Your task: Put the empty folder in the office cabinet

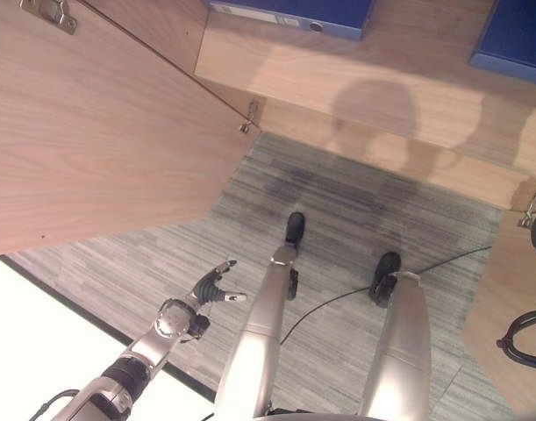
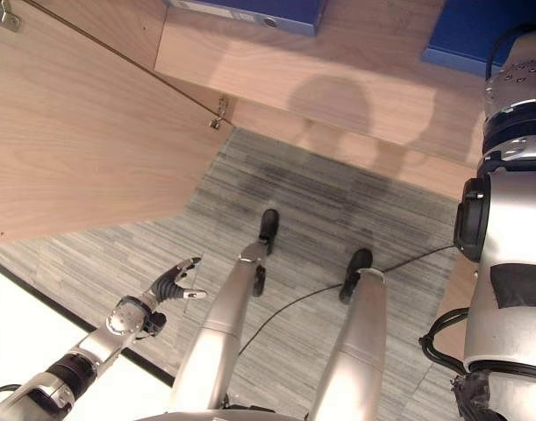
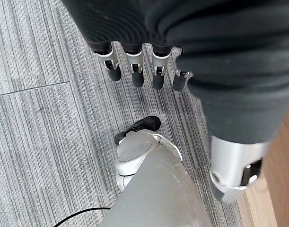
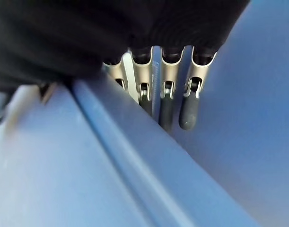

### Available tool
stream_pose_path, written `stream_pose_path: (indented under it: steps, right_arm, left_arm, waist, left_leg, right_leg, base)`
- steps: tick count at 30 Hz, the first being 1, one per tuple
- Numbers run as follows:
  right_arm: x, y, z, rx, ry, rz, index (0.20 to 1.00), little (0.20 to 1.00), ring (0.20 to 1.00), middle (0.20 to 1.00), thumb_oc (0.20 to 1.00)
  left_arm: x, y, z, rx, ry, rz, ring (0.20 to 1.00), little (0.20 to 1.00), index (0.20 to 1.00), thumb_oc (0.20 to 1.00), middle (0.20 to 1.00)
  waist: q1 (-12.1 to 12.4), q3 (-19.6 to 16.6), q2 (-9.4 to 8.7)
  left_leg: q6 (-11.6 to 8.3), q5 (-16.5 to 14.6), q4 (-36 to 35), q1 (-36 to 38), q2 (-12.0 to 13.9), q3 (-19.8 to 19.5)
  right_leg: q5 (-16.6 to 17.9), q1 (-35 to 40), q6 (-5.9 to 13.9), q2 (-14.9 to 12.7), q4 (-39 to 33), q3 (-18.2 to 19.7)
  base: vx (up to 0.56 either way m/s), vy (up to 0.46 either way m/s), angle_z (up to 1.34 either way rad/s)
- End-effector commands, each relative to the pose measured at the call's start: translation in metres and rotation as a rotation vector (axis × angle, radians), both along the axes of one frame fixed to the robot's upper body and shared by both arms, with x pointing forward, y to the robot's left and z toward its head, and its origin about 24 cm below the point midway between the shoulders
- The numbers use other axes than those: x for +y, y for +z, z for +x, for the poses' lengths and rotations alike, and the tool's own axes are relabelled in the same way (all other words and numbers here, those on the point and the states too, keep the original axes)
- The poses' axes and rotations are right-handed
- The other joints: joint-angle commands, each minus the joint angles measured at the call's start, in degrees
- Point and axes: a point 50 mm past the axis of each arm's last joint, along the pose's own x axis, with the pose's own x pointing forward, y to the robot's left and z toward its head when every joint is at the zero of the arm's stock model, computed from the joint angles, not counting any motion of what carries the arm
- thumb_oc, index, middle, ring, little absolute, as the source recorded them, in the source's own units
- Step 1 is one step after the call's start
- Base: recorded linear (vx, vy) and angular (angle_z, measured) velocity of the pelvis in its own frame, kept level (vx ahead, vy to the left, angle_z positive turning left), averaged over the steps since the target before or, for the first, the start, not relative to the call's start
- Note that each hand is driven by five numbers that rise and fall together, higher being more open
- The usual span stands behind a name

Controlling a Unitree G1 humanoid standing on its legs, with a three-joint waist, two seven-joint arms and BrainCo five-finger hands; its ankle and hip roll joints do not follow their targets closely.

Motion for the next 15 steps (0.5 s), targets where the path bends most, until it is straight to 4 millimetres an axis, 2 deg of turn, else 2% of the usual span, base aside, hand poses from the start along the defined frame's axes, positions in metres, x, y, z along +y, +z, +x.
stream_pose_path:
  steps: [1,6,7,15]
  right_arm:
    - [-0.015,0.01,-0.012,0.077,-0.06,-0.141,1.0,1.0,1.0,1.0,1.0]
    - [-0.02,-0.012,-0.009,0.251,-0.071,-0.075,1.0,1.0,1.0,1.0,1.0]
    - [-0.018,-0.023,-0.006,0.295,-0.057,-0.043,1.0,1.0,1.0,1.0,1.0]
    - [-0.006,-0.047,0.005,0.391,-0.032,0.043,1.0,1.0,1.0,1.0,1.0]
  left_arm:
    - [0.021,-0.018,-0.019,0.08,0.032,0.084,1.0,1.0,1.0,1.0,1.0]
    - [0.021,-0.023,-0.021,0.107,0.024,0.132,1.0,1.0,1.0,1.0,1.0]
    - [0.02,-0.025,-0.021,0.11,0.023,0.133,1.0,1.0,1.0,1.0,1.0]
    - [0.015,-0.037,-0.026,0.154,0.054,0.143,1.0,1.0,1.0,1.0,1.0]
  waist:
    - [1.04,-3.33,0.16]
    - [1.21,-3.44,0.17]
    - [1.23,-3.39,0.25]
    - [1.01,-3.39,-0.09]
  left_leg:
    - [-0.93,-13.84,2.06,6.02,4.97,-1.36]
    - [-0.85,-13.56,1.35,6.47,4.87,-1.33]
    - [-0.83,-13.44,0.87,6.67,4.89,-1.27]
    - [-0.74,-12.91,-0.87,7.86,4.94,-1.25]
  right_leg:
    - [-0.12,2.74,6.41,-0.29,-5.68,2.85]
    - [-0.09,3.24,6.32,-0.13,-6.1,2.74]
    - [-0.09,3.47,6.26,-0.1,-6.32,2.65]
    - [0.32,4.95,6.31,0.13,-7.63,2.21]
  base:
    - [0.0,0.0,0.0]
    - [0.0,0.0,0.0]
    - [0.0,0.0,0.0]
    - [0.0,0.0,0.0]
